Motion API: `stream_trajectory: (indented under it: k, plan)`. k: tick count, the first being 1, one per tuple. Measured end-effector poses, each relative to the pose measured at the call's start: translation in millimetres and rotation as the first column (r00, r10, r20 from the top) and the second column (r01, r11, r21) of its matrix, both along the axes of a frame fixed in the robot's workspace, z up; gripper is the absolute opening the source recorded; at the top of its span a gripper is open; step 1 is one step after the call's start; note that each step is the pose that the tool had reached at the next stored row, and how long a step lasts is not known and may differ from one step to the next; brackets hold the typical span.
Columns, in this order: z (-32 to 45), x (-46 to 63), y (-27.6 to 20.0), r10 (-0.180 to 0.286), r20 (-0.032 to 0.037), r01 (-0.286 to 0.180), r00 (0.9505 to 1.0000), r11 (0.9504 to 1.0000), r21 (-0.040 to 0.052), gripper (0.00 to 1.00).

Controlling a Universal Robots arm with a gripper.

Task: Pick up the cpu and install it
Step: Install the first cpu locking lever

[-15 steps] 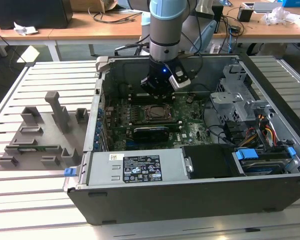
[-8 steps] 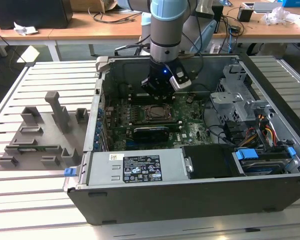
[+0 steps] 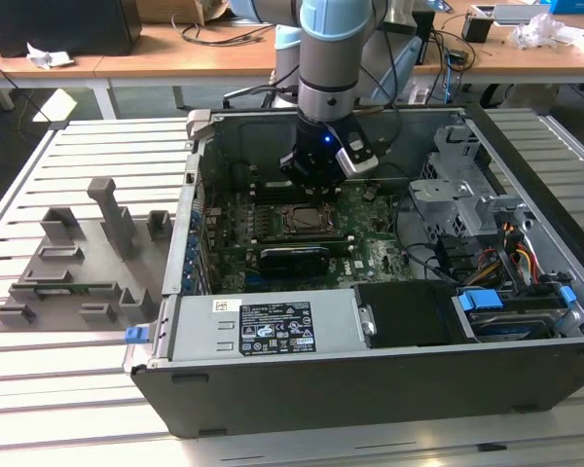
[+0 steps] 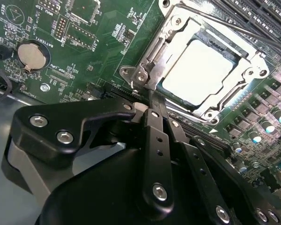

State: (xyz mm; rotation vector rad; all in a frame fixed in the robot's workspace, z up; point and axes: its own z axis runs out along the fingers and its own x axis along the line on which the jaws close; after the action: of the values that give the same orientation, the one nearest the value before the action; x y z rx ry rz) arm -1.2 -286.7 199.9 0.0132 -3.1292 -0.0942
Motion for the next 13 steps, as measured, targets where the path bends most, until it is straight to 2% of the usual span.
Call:
stream_trajectory:
  k: [6,8,13]
  plan:
    - [0.4,4.7,-0.2,0.0,-0.0008,0.0,1.0,1.0,-0.0037,0.11]
    - [-1.6,5.2,0.4,0.0,0.0018,0.0,1.0,1.0,0.001,0.11]
    - [-1.6,5.1,-0.6,0.0,0.002,0.0,1.0,1.0,0.0005,0.11]
